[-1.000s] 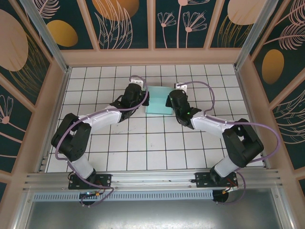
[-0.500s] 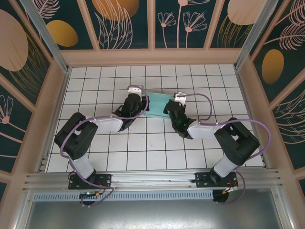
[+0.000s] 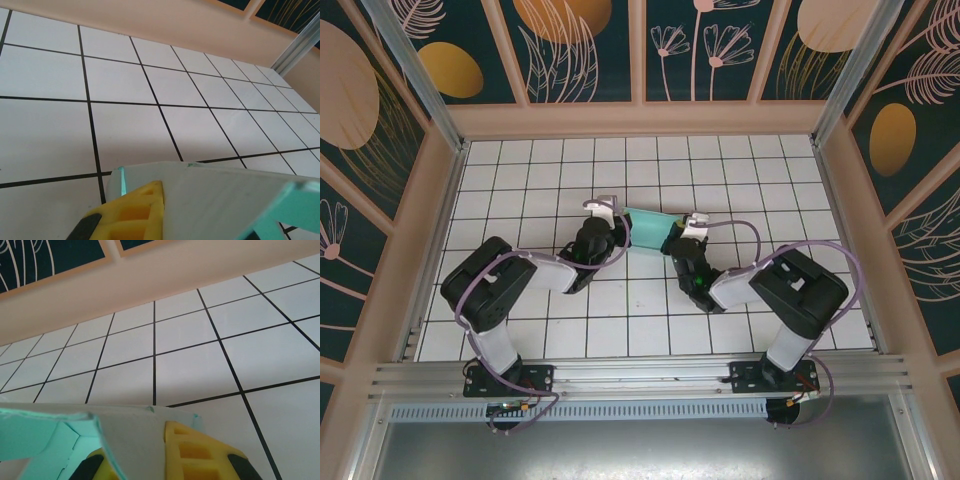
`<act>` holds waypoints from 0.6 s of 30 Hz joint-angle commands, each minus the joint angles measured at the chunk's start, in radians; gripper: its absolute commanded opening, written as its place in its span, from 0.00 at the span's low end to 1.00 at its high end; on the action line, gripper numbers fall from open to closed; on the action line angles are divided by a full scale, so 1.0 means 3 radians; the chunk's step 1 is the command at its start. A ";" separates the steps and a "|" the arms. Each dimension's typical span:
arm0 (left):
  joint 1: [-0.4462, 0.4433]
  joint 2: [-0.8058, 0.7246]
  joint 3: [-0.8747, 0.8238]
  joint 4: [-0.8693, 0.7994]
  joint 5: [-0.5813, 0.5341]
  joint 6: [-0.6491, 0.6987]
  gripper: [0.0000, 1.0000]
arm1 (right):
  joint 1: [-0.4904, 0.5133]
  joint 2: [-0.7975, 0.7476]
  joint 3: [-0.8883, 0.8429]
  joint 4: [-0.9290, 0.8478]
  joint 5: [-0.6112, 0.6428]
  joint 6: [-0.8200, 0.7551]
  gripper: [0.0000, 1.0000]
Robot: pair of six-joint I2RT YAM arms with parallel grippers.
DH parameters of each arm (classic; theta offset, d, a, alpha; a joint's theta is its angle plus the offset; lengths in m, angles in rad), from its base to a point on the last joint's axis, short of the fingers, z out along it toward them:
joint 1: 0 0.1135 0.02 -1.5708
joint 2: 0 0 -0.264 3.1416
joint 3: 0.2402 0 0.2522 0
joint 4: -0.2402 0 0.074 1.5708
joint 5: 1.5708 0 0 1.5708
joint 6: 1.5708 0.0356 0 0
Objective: Fold the paper box
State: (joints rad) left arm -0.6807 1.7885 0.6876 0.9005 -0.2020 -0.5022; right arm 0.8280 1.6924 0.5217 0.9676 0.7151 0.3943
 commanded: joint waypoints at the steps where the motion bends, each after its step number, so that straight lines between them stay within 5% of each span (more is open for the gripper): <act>1: 0.0018 0.0069 -0.0072 0.0470 -0.0164 -0.0090 0.00 | 0.0019 0.0139 -0.0129 0.0540 0.0296 -0.0023 0.00; 13: -0.0014 0.0234 -0.0343 0.0767 -0.0294 -0.0197 0.00 | 0.0057 0.0460 -0.0333 0.1234 0.0190 -0.0208 0.00; 15: -0.0012 0.0196 -0.0344 0.0724 -0.0344 -0.0155 0.00 | 0.0053 0.0349 -0.0316 0.1184 0.0051 -0.0299 0.13; 18: -0.0013 0.0142 -0.0275 0.0508 -0.0429 -0.0096 0.00 | 0.0057 0.0087 -0.0286 0.0959 -0.0238 -0.0469 0.61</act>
State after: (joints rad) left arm -0.6926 1.8465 0.6048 1.0977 -0.2726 -0.5068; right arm 0.8459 1.7866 0.4465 1.2663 0.6762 0.2962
